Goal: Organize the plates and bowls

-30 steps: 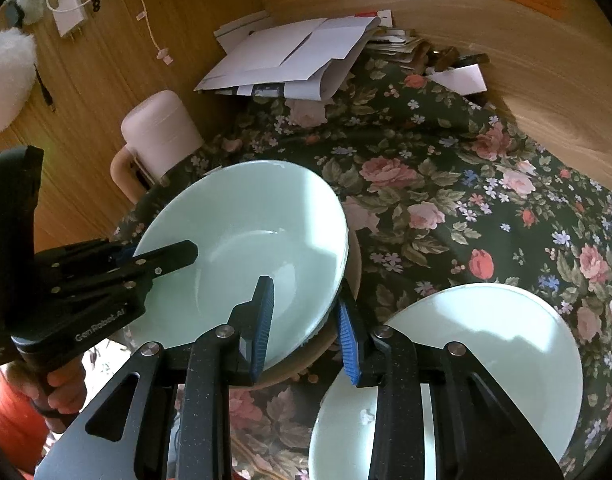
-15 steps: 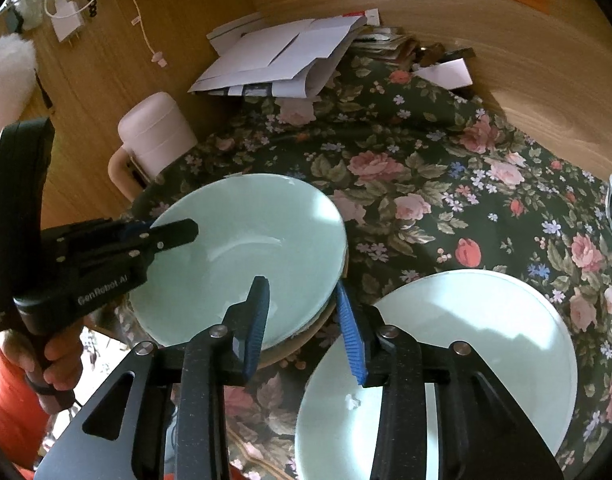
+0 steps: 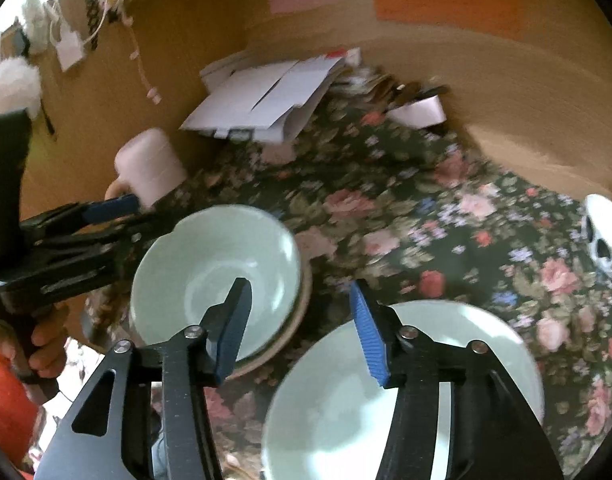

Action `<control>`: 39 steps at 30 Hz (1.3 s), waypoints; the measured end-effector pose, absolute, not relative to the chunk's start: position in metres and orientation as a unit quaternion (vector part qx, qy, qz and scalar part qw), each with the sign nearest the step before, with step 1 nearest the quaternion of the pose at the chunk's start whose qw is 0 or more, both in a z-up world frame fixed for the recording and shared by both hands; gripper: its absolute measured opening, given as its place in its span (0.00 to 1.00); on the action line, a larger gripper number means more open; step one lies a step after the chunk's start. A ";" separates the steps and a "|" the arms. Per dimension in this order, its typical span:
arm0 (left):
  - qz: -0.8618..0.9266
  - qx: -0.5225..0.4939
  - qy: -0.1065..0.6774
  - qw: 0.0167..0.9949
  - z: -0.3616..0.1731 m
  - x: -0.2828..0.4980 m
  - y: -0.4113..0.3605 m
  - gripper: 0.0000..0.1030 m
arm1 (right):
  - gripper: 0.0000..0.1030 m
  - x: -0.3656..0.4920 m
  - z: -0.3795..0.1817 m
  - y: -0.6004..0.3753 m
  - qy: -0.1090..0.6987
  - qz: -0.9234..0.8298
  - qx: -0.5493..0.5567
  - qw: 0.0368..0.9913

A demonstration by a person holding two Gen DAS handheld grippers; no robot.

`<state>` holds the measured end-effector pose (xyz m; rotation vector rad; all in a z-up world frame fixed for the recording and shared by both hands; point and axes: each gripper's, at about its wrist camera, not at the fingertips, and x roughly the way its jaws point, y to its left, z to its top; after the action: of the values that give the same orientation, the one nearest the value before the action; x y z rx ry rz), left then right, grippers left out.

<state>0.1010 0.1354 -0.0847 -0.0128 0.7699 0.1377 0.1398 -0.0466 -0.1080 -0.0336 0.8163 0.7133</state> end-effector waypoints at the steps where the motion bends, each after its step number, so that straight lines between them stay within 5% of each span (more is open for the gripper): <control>1: 0.063 -0.006 0.373 0.926 -0.082 0.102 0.131 0.75 | 0.50 0.142 -0.104 -0.053 0.383 0.333 -0.012 0.862; 5: 0.044 -0.005 0.356 0.933 -0.066 0.108 0.108 0.80 | 0.68 0.147 -0.087 -0.079 0.353 0.306 0.006 0.884; 14: -0.002 -0.002 0.326 0.946 -0.043 0.139 0.049 0.89 | 0.82 0.162 -0.058 -0.144 0.311 0.245 0.035 0.918; 39: -0.081 0.038 0.358 0.930 -0.055 0.260 -0.067 0.93 | 0.83 0.234 -0.092 -0.272 0.349 0.083 0.058 0.932</control>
<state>0.2599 -0.0674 -0.0546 0.0770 0.7324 -0.1656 0.2338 -0.2723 -0.0918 0.1193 0.7139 0.1693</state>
